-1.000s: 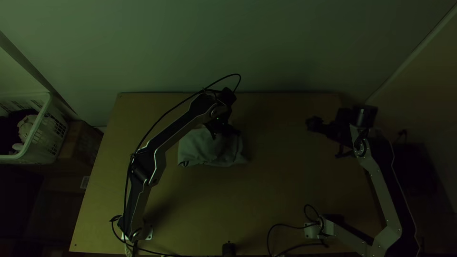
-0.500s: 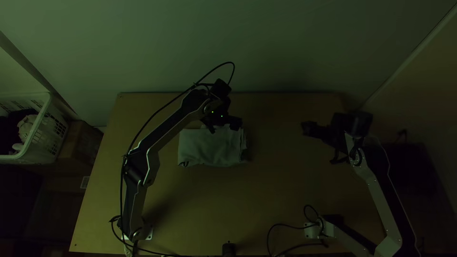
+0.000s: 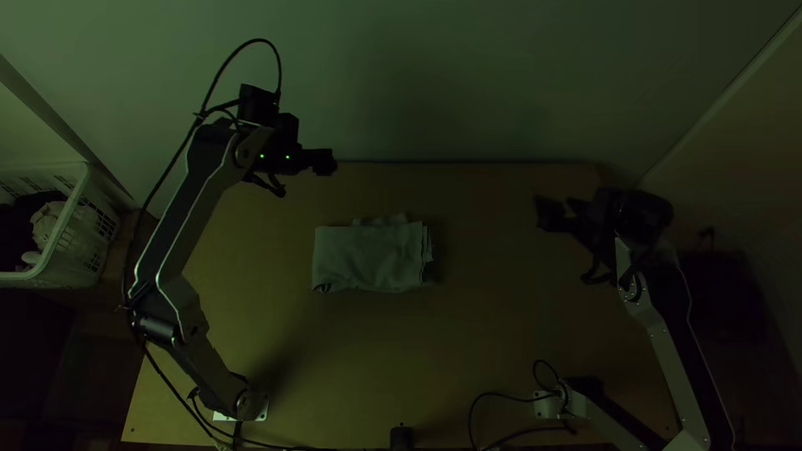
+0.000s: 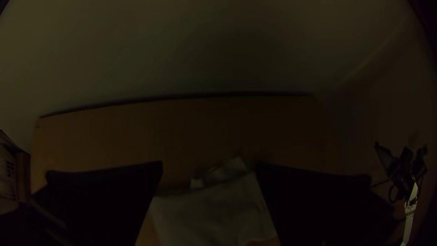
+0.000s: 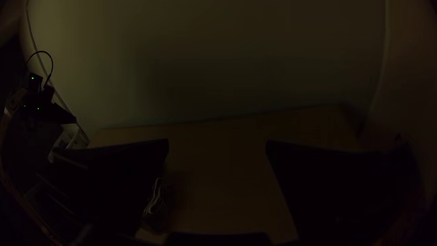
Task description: Fold the t-shirt
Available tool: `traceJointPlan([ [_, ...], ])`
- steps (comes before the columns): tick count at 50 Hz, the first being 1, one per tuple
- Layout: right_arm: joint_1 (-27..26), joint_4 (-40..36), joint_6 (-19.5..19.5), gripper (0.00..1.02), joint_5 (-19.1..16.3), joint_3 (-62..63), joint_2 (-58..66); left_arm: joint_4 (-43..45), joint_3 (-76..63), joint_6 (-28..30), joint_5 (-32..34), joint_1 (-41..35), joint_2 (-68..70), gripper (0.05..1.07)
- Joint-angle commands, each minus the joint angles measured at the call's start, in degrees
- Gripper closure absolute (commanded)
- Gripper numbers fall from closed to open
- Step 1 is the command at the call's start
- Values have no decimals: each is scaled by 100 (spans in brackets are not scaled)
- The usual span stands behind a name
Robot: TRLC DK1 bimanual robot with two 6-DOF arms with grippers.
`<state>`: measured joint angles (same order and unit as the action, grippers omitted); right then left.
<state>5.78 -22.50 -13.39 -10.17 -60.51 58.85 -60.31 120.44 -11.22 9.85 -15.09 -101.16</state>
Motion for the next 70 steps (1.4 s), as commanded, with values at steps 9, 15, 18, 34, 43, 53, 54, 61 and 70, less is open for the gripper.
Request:
traceJointPlan([
  [9,-139,519,565,4,332,-330,-691,1329,-1972,700,0,1017,1925,10],
  [15,-139,774,618,4,411,-286,-1209,1619,-2763,815,0,1492,2637,10],
  [18,-147,791,680,4,429,-312,-1420,1821,-3167,841,0,1729,3015,10],
  [34,-332,1784,1216,4,490,830,-3064,3799,-5558,991,-18,2836,5151,10],
  [43,-446,2127,1084,4,508,1613,-3987,5223,-7122,894,-413,3170,6276,10],
  [53,-490,2936,1057,4,525,2790,-5235,6321,-8678,1034,-703,3179,7392,10],
  [54,-490,3032,1057,4,525,2922,-5384,6339,-8784,1034,-712,3162,7462,10],
  [61,-499,3103,1057,4,552,3687,-5911,6770,-9504,1008,-730,3153,8025,10],
  [70,-552,3437,952,4,683,4443,-5911,7121,-10234,911,-730,2959,8403,10],
])
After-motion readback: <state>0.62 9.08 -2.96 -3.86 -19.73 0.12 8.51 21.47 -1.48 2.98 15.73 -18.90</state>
